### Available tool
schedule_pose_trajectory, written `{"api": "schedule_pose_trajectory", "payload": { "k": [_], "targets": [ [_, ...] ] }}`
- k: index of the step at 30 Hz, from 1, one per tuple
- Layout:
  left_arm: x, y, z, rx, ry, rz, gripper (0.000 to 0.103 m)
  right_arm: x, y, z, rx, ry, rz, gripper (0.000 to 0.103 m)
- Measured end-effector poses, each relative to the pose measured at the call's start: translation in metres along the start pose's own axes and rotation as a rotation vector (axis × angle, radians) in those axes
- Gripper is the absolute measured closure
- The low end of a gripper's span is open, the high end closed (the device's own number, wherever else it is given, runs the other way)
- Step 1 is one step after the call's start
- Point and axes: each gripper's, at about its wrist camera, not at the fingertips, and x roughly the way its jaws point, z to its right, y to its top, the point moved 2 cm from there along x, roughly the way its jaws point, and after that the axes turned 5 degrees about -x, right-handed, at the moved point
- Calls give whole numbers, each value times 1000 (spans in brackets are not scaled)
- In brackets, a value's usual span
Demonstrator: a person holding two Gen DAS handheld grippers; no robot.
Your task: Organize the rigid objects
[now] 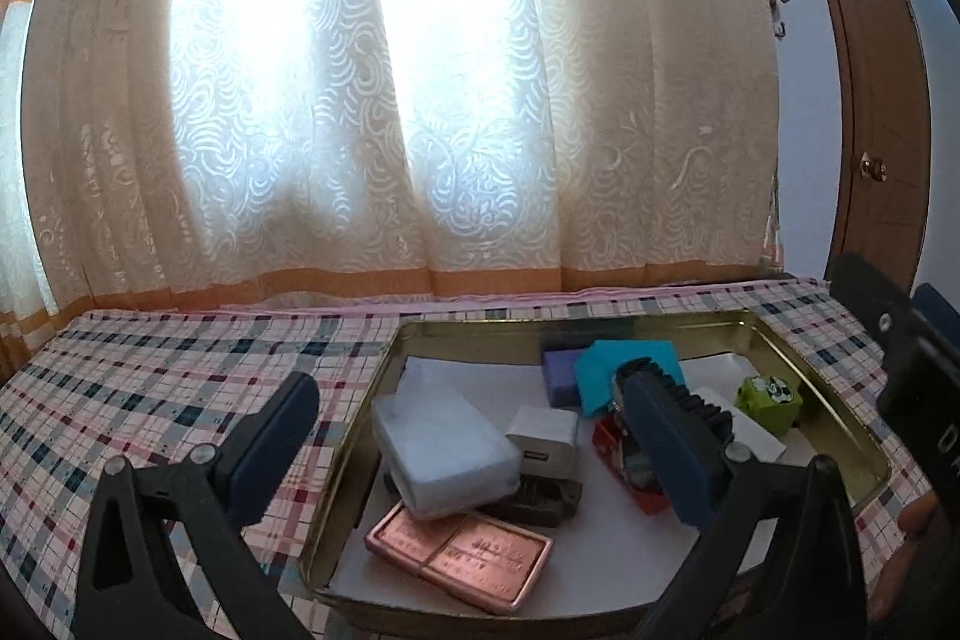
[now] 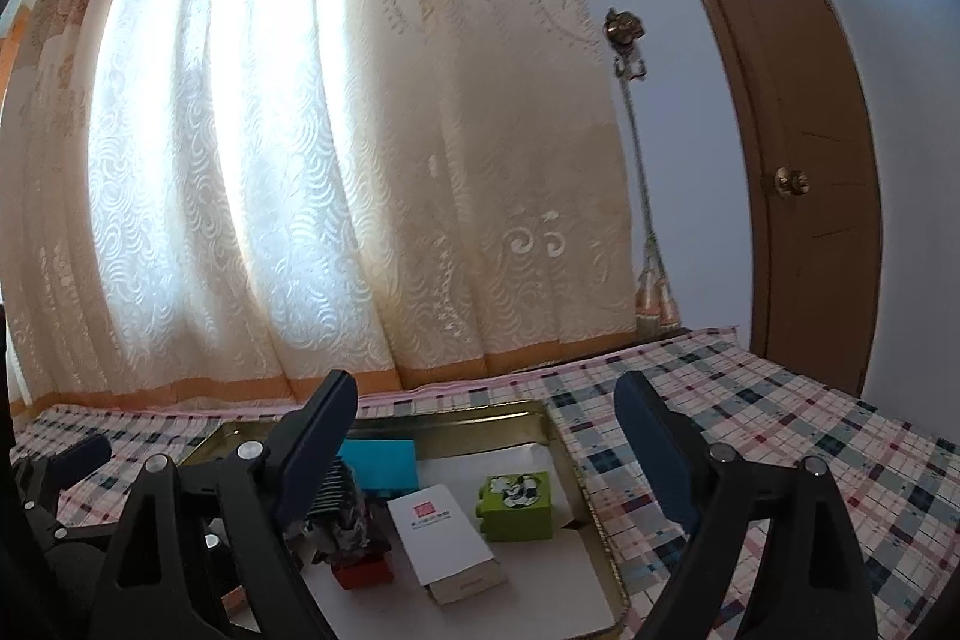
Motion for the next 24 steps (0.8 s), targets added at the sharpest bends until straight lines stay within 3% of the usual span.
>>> {"api": "schedule_pose_trajectory", "payload": {
  "k": [9,24],
  "targets": [
    [-15,-7,-1,49,15,14,0,-23,2,-7,-32,-27,59,13],
    [-31,-12,-10,8,26,25,0,-54,-2,-11,1,-30,97,12]
  ]
}}
